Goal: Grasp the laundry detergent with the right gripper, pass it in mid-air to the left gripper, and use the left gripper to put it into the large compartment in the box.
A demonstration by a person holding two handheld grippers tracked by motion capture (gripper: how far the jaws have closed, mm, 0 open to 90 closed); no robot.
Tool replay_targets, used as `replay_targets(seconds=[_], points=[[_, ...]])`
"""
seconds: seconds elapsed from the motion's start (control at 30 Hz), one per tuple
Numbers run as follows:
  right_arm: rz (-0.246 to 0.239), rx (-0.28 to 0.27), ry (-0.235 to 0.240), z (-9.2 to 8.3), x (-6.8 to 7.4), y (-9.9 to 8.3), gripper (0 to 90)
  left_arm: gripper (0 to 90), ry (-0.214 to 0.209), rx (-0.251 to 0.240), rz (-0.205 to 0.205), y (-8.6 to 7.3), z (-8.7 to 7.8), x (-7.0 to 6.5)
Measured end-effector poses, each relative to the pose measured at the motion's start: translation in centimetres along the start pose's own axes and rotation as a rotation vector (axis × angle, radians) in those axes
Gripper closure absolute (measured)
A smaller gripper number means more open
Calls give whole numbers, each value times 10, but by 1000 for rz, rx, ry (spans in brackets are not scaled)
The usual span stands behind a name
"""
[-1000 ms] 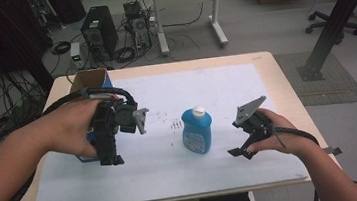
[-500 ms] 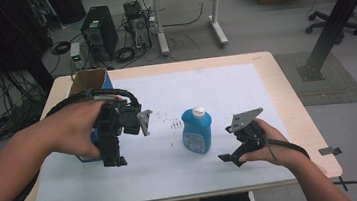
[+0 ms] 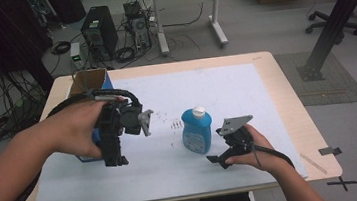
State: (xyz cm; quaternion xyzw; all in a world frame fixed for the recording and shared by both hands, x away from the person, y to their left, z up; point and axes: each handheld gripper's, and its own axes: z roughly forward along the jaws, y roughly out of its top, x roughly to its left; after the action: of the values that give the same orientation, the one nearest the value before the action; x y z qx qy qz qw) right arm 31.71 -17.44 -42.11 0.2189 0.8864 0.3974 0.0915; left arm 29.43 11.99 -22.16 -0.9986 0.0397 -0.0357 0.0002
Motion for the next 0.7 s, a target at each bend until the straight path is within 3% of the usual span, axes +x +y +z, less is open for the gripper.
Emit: replay_targets(seconds=[0.7], points=[[39,-112,-37,13,3,5,12,2,-2,-4,1,-1,2,-1]])
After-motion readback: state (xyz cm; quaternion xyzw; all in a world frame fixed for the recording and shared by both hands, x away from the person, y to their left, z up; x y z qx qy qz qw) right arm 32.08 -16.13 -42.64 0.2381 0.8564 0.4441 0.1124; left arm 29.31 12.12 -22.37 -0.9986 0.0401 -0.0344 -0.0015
